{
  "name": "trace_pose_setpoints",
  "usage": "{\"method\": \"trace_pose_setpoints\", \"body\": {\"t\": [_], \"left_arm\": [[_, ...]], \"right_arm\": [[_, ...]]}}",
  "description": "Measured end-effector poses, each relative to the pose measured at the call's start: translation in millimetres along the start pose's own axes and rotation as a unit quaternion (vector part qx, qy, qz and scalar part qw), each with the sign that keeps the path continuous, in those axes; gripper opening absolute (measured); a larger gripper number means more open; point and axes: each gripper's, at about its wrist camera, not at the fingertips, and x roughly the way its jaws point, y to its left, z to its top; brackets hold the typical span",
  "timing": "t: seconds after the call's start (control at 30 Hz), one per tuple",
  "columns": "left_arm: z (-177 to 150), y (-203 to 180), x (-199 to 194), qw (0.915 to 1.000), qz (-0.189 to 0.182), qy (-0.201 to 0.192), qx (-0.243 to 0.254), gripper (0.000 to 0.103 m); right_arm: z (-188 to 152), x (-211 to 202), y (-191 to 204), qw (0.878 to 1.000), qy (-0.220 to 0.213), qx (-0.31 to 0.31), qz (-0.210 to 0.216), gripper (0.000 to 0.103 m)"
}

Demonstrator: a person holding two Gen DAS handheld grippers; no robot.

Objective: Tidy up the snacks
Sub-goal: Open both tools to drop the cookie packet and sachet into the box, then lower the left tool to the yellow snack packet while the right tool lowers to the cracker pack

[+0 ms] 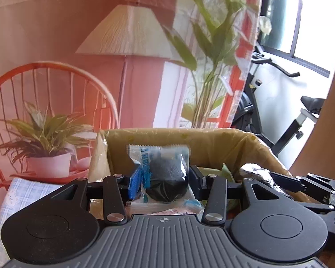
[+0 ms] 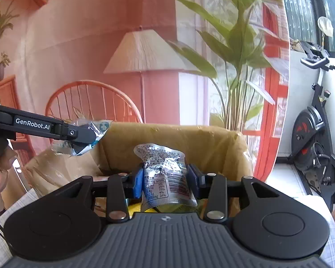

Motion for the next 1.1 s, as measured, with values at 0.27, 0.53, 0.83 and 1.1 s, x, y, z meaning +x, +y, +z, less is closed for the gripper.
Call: {"method": "trace_pose_setpoints", "body": {"t": [0.27, 0.53, 0.83, 1.1], "left_arm": [[-3, 1, -16, 0.9999, -0.007, -0.009, 0.007, 0.068], [-6, 4, -61, 0.9995, -0.003, -0.02, 0.024, 0.077], [-32, 22, -118, 0.9998, 0.012, -0.015, 0.01, 0.086], [-104, 58, -131, 0.9957, 0.03, 0.044, -0.076, 0.086]], "right_arm": [[-3, -7, 5, 1.0, -0.003, -0.01, -0.009, 0.064], [-5, -37, 16, 1.0, -0.021, -0.016, -0.002, 0.074], [-26, -83, 27, 0.999, -0.042, -0.003, 0.006, 0.075], [-73, -104, 34, 1.0, -0.027, 0.012, 0.004, 0.075]]}}
